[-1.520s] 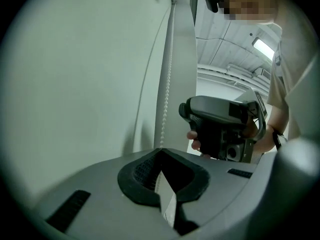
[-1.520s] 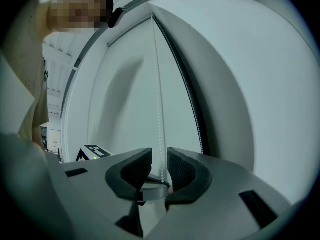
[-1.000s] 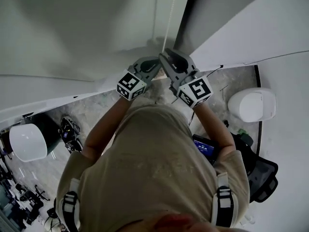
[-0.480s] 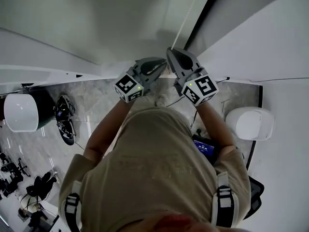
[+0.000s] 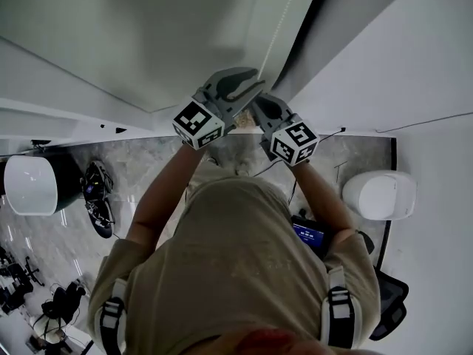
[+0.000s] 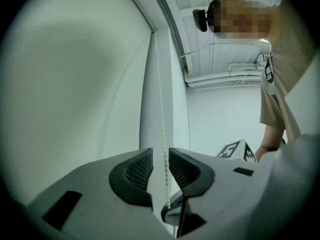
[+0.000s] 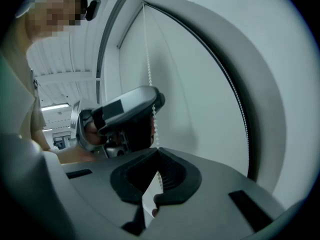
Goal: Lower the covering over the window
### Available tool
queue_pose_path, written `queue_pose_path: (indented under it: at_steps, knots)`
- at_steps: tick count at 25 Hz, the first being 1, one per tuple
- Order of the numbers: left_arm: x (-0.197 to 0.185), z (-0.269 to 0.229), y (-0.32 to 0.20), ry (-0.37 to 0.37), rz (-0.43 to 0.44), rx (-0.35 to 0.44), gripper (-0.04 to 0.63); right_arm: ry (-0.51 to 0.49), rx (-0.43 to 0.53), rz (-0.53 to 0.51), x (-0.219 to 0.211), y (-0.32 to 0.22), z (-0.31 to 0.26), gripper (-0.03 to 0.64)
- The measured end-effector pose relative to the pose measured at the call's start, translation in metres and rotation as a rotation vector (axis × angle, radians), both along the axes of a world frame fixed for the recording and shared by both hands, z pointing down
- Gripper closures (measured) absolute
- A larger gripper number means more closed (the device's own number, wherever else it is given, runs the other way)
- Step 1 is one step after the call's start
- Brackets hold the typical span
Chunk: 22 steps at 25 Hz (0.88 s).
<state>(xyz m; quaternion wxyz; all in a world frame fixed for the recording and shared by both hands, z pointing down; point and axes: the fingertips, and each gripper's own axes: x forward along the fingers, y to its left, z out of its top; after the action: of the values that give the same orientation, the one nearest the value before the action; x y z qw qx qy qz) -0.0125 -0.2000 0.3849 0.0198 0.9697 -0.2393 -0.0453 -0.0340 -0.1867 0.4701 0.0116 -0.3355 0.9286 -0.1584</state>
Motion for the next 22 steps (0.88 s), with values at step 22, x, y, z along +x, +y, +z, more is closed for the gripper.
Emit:
queue_pose_path:
  at_steps: [22]
  knots:
    - [0.009, 0.028, 0.021, 0.010, -0.027, -0.015, 0.571, -0.159, 0.290, 0.036, 0.037, 0.011, -0.107, 0.420]
